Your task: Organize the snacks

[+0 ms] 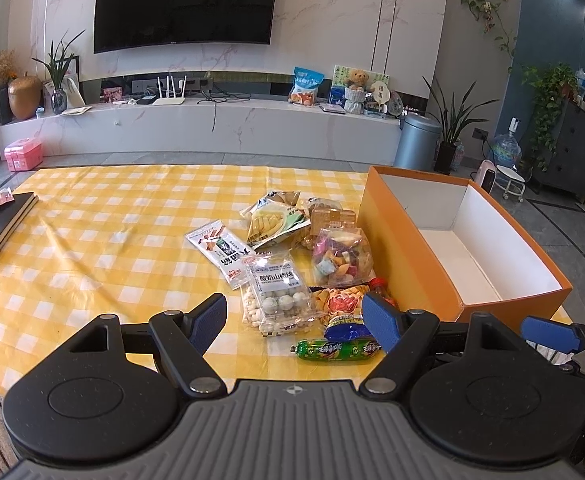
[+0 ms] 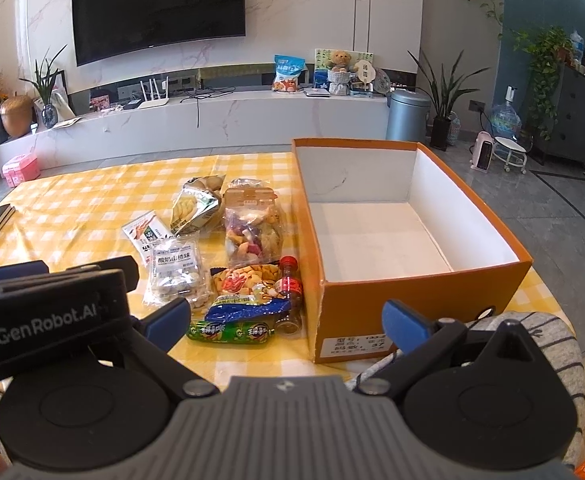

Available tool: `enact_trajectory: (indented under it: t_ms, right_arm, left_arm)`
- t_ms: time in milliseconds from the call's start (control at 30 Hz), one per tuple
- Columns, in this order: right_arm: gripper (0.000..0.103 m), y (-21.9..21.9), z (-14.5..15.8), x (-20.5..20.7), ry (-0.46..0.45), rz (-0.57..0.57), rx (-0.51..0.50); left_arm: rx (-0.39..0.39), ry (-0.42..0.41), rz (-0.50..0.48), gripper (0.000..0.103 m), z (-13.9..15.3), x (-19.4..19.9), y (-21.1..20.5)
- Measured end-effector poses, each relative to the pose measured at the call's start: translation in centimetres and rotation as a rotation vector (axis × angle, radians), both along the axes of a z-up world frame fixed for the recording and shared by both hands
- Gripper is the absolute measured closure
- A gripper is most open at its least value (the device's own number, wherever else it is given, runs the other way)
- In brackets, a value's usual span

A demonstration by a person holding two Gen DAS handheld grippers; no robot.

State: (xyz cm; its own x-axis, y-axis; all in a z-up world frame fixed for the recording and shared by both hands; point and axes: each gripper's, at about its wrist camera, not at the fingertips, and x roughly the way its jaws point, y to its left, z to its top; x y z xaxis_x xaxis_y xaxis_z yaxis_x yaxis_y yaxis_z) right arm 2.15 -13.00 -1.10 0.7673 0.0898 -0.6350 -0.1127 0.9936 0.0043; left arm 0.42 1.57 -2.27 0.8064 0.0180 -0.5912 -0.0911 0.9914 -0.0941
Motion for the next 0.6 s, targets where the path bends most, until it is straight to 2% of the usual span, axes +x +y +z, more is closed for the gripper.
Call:
enact_trajectory:
  t_ms: [600]
  right_arm:
    - [0.003,1.2,-0.5,0.0,0.016,0.023,-0.026]
  left_arm:
    - [-0.011,0.024,0.009,0.013,-0.5,0.0,1.2]
